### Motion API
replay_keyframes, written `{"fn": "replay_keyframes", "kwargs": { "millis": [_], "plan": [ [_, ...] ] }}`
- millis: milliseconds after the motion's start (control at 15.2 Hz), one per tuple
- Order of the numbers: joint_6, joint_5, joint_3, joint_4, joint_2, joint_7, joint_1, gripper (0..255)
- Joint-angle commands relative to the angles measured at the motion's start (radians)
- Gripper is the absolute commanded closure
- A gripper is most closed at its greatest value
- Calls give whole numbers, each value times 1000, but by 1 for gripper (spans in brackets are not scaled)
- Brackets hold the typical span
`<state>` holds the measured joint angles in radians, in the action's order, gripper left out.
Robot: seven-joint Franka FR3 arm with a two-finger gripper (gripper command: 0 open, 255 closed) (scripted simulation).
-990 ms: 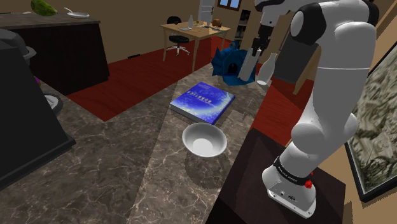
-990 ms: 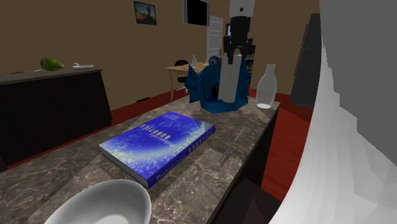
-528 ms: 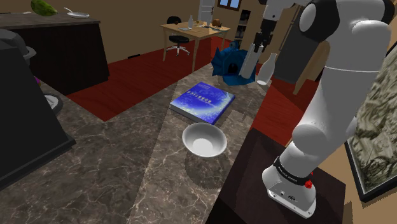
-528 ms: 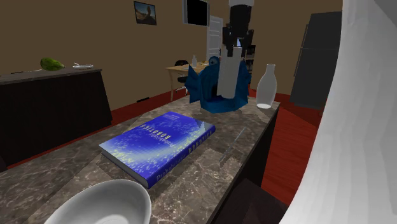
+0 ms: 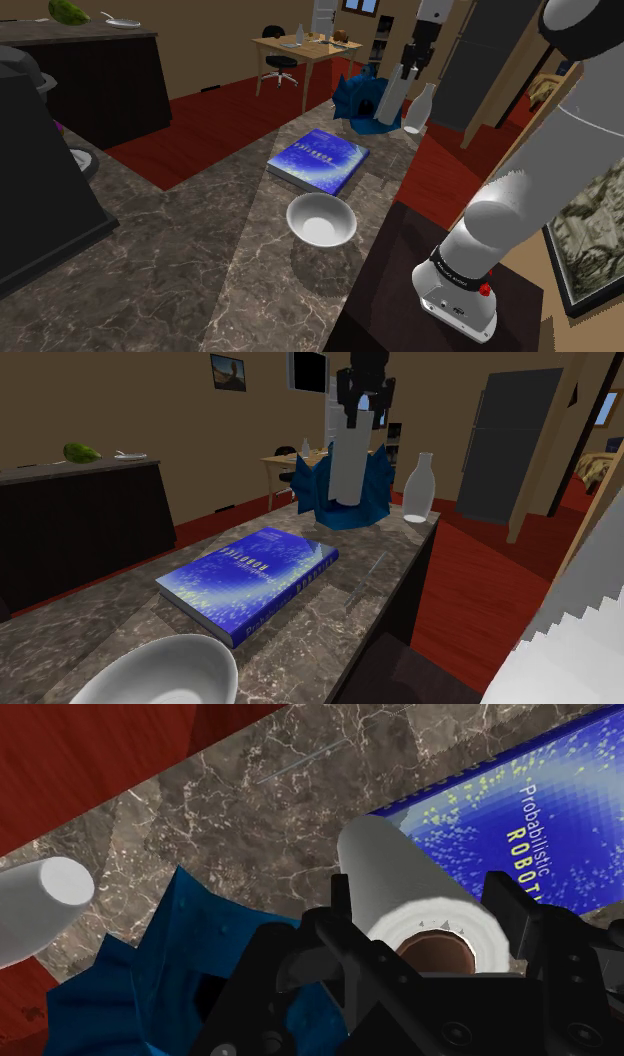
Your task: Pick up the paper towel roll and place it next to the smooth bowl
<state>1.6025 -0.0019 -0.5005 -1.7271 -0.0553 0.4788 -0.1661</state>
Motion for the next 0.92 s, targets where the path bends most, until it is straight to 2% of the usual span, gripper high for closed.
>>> {"fn": "replay_keyframes", "kwargs": {
  "millis": [0,396,858],
  "plan": [
    [-4,-34,25,-69,-83,-51,18,255],
    [-59,-86,122,-208,-289,-190,44,255],
    [-152,-80,247,-310,-483,-338,61,255]
  ]
}}
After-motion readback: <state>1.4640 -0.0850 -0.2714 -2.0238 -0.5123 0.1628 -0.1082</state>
